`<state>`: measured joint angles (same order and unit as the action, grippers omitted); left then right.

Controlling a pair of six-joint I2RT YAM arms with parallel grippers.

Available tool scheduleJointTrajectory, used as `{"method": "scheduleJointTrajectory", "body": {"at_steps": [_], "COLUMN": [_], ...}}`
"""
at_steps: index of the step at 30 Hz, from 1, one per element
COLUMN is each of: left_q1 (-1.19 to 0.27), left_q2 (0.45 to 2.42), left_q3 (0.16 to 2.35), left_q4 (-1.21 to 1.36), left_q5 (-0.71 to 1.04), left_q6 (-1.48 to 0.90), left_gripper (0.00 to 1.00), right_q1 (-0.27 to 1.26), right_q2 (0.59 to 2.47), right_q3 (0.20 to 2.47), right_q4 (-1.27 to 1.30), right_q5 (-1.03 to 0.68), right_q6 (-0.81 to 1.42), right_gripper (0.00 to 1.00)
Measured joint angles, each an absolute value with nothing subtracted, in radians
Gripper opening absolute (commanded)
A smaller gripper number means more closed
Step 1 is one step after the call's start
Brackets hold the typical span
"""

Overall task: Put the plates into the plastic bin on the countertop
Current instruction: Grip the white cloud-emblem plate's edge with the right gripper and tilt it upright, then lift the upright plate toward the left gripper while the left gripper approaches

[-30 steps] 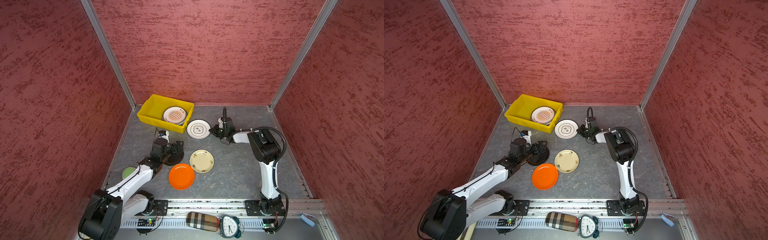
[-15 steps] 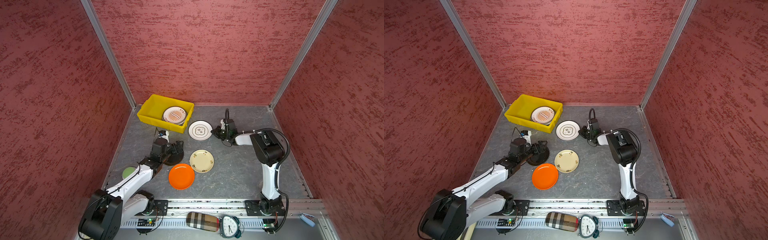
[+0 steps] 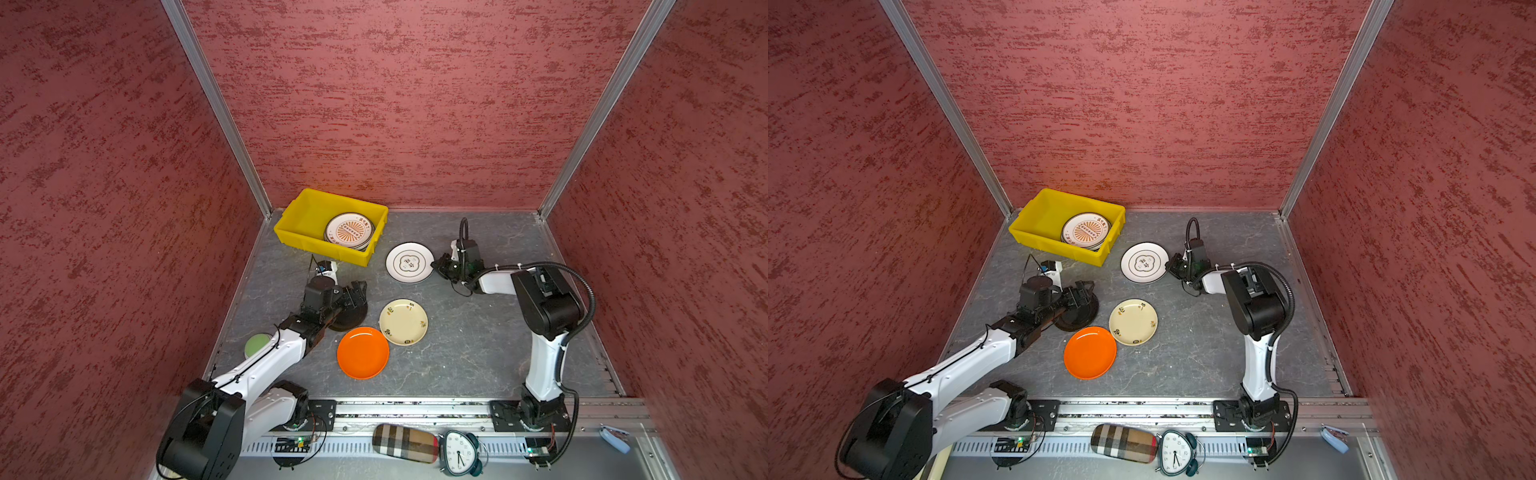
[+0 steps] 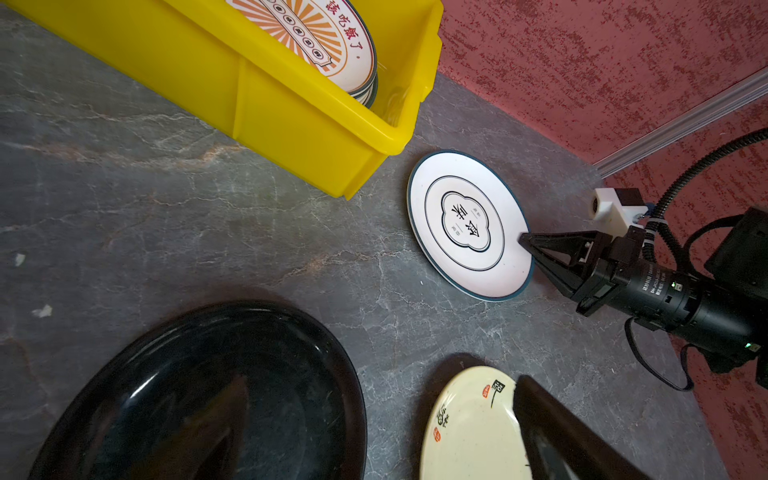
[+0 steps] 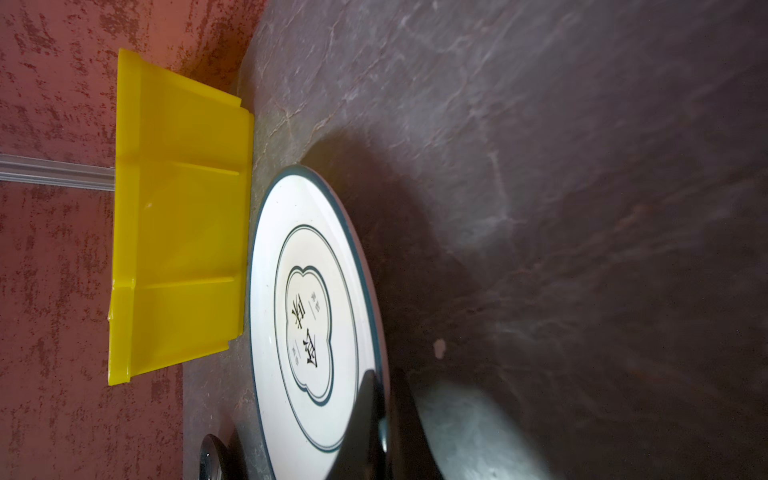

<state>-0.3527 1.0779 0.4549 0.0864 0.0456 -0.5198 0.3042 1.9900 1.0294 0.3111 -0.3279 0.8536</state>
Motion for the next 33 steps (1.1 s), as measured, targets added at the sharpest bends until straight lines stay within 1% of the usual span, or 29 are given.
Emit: {"method": "scheduleJointTrajectory", "body": {"at_steps": [16, 24, 33], "left_q1": [-0.353, -0.358, -0.4], "left_q2": [1.075, 1.075, 1.092], "left_q3": [0.455, 0.455, 0.467], "left_q4": [0.087, 0.089, 0.115], "left_q5": [0.046, 0.047, 0.067], "left_q6": [-0.527, -0.526, -0.528], "left_gripper": [1.0, 1.0, 1.0], "right_q1": [0.299, 0.299, 0.305], "right_q2": [1.813, 1.677, 1.541], "right_q3": [0.914, 0.872, 0.83], "right_q4": [0.233, 0.208, 0.173], "right_q5": [-0.287, -0.283, -0.286], "right_q6": [0.838, 0.834, 0.834], "right_gripper": [0.0, 0.0, 0.0]}}
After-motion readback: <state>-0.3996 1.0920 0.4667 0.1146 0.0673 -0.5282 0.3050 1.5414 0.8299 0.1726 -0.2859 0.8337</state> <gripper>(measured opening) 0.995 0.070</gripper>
